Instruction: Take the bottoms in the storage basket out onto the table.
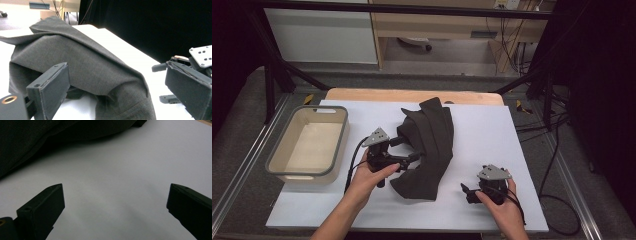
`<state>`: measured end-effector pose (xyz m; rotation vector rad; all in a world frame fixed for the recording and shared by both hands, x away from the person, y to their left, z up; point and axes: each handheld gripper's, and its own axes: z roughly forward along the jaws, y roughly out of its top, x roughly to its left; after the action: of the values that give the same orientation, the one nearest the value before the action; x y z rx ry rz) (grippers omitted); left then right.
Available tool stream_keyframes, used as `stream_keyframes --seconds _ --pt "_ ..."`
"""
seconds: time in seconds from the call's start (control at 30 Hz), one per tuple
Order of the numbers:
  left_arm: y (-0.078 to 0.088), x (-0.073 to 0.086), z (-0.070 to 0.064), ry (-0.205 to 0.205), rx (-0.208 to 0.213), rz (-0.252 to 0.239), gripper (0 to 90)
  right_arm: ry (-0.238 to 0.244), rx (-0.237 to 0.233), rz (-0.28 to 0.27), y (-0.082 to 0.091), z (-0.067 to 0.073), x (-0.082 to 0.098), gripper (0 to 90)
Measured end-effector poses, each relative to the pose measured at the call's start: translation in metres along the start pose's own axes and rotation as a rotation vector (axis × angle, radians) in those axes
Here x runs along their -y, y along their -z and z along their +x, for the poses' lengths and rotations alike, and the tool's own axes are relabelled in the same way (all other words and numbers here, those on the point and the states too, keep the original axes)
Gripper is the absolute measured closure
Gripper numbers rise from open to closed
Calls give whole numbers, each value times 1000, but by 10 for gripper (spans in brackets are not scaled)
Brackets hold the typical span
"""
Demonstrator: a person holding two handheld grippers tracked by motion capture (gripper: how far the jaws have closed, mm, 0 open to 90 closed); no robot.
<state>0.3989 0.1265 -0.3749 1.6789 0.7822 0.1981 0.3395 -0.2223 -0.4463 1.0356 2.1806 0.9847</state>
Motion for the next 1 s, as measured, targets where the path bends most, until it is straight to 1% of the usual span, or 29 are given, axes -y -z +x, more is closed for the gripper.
stream_keyframes --seconds 0.17,0.27,0.43,0.5,0.6,1.0 --pt "5 -5 2 -4 -7 -10 54 -1 -1 -2 0 0 0 23" --pt "10 -10 5 -2 -15 -24 53 -4 -2 4 0 0 0 23" --pt "15 -14 8 -8 -28 -26 53 -3 0 5 0 0 0 23" --pt "18 -15 11 -8 -39 -30 53 -4 0 4 0 -1 0 23" --pt "20 -16 12 -10 -43 -29 53 -9 0 1 0 -1 0 23" --pt "28 -22 14 -16 -59 -36 52 -4 5 4 0 -1 1 23"
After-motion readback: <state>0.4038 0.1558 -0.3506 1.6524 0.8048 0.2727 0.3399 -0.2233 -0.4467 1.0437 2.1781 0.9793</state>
